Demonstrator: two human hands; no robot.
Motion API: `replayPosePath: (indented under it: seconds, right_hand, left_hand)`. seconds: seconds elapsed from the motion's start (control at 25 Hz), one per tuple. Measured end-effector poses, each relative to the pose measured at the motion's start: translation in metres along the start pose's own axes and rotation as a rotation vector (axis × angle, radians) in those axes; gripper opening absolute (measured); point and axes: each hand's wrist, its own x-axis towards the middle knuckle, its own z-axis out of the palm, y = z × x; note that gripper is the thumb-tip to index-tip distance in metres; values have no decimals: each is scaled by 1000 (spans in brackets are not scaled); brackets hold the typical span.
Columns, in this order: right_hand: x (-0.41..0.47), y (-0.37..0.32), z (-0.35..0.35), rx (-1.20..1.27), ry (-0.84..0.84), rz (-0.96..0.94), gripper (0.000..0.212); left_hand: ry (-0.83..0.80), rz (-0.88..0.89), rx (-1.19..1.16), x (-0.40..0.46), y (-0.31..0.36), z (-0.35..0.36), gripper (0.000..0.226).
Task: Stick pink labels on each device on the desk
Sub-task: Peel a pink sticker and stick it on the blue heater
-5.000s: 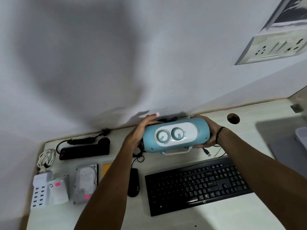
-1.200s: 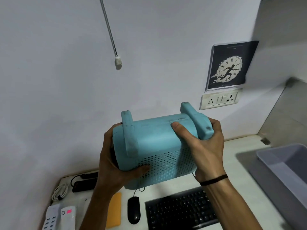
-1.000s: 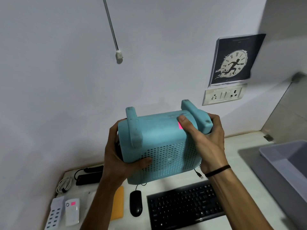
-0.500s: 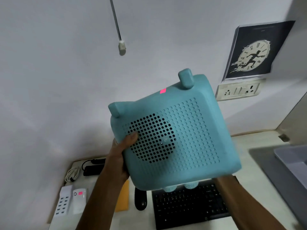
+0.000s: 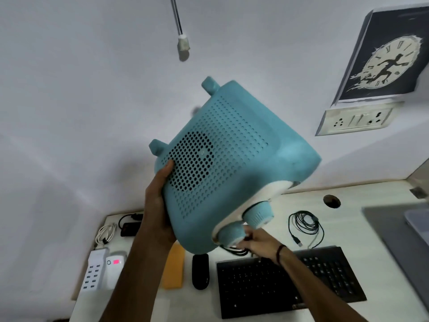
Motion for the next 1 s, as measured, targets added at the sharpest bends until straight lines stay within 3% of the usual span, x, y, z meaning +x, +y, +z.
replayPosePath:
  seconds: [0.08, 0.24, 0.4, 0.44, 0.56, 0.64, 0.72, 0.84, 1.0]
  right_hand:
    - [-5, 5, -35, 119, 86, 42, 15]
    - [-13, 0, -75, 560, 95, 72, 13]
    - [-16, -11, -95, 990, 191, 192, 37]
    - [-13, -12, -99, 1048, 155, 241, 45]
    - [-6, -14, -109, 1046, 77, 317, 104]
    - [1, -11, -113, 999, 66, 301, 119]
    - [7, -8, -116, 940, 89, 263, 112]
    - [15, -3, -117, 821, 137, 239, 81]
    - [26, -6, -117, 888, 145, 283, 52]
  left_hand:
    - [53, -28, 15, 8, -3, -20, 34]
    - [77, -145, 51, 19, -21, -41, 31]
    - [96, -298, 145, 40, -47, -46, 38]
    - [104, -321, 164, 45, -54, -51, 44]
    - [96, -400, 172, 57, -65, -65, 46]
    - [94, -452, 176, 68, -72, -74, 44]
    - [92, -518, 189, 80, -82, -80, 44]
    - [81, -616, 239, 100, -100, -85, 41]
    - [113, -694, 276, 130, -122, -92, 42]
